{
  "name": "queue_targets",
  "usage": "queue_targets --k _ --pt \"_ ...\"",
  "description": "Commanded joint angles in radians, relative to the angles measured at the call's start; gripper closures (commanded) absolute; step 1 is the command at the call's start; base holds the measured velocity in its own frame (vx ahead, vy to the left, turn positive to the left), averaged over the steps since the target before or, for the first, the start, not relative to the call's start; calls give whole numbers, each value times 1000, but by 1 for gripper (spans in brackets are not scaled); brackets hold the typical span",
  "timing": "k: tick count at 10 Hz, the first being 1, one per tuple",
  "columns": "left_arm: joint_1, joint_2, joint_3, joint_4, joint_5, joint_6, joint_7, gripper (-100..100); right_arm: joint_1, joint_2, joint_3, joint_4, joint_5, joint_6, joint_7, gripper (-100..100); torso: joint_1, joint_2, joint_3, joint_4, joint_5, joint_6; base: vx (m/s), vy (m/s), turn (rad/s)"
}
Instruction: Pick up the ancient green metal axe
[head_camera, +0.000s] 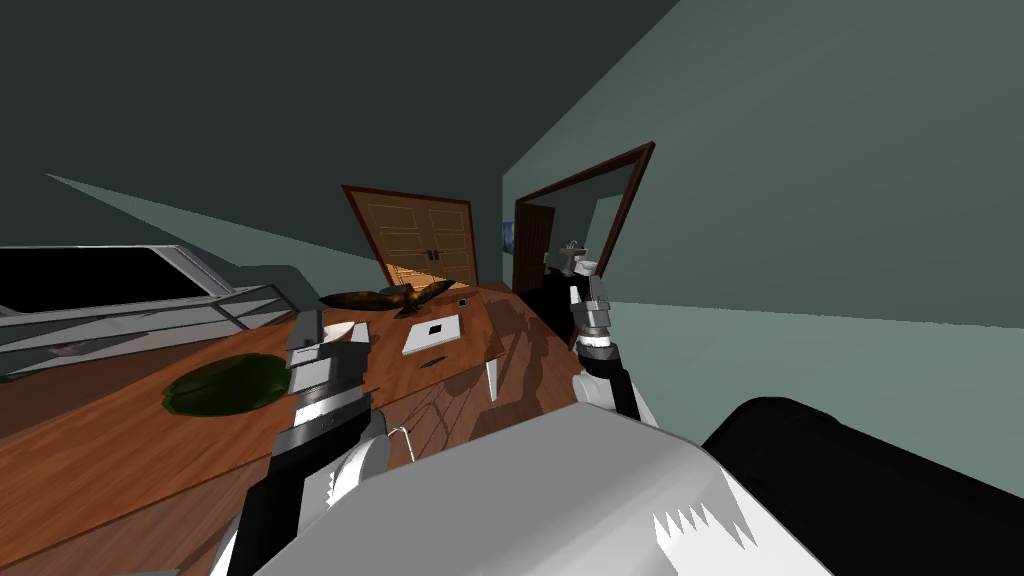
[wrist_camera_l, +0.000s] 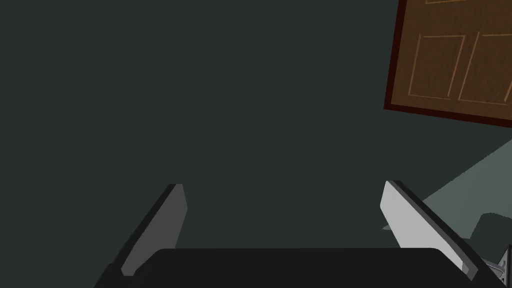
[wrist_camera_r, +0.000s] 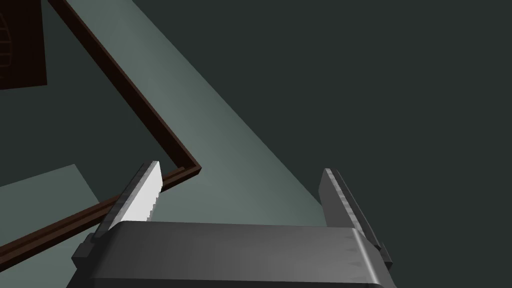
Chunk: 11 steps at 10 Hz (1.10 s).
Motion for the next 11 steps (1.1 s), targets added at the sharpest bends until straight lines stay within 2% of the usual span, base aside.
queue_targets --k 1,4,6,9,10,11 --pt "-5 39 0 8 2 12 4 -100 0 0 0 0 0 0 0 0 0 0 0 0 0 0 0 0 0" --pt "-25 118 0 40 10 58 22 -100 0 0 0 0 0 0 0 0 1 -1 0 0 0 0 10 8 -18" --pt "-46 155 1 71 19 106 40 -100 0 0 0 0 0 0 0 0 1 -1 -1 0 0 0 18 18 -28" --pt "-85 193 1 130 36 199 76 -100 0 0 0 0 0 0 0 0 2 -2 -1 0 0 0 20 20 -37" --pt "-101 203 2 153 42 225 89 -100 0 0 0 0 0 0 0 0 2 -2 -1 0 0 0 31 25 -37" --pt "-101 203 2 153 42 235 89 -100 0 0 0 0 0 0 0 0 2 -2 -1 -1 0 0 22 17 -15"
